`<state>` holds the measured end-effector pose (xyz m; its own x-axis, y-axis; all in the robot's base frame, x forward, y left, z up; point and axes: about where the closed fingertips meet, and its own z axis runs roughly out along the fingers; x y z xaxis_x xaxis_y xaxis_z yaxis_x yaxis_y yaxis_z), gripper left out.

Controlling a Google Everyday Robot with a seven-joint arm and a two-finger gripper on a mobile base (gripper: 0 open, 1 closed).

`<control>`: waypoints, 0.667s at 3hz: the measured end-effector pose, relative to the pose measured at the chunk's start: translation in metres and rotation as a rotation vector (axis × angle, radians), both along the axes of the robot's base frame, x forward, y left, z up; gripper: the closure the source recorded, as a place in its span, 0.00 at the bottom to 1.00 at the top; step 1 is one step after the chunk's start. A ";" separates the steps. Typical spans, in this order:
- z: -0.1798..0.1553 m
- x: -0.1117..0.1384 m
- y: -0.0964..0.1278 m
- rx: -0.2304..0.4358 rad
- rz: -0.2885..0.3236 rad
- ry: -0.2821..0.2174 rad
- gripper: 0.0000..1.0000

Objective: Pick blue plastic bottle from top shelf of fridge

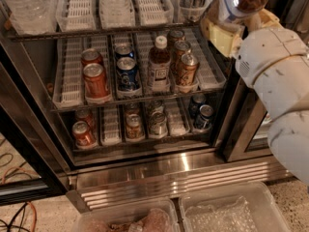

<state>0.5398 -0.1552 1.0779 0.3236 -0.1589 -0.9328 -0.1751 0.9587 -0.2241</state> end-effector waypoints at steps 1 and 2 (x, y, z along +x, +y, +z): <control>0.003 -0.015 0.006 -0.003 0.026 0.008 1.00; 0.005 -0.025 0.009 0.000 0.046 0.010 1.00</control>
Offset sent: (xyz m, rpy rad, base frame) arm -0.0455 -0.0029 0.0049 0.0156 0.0224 0.0715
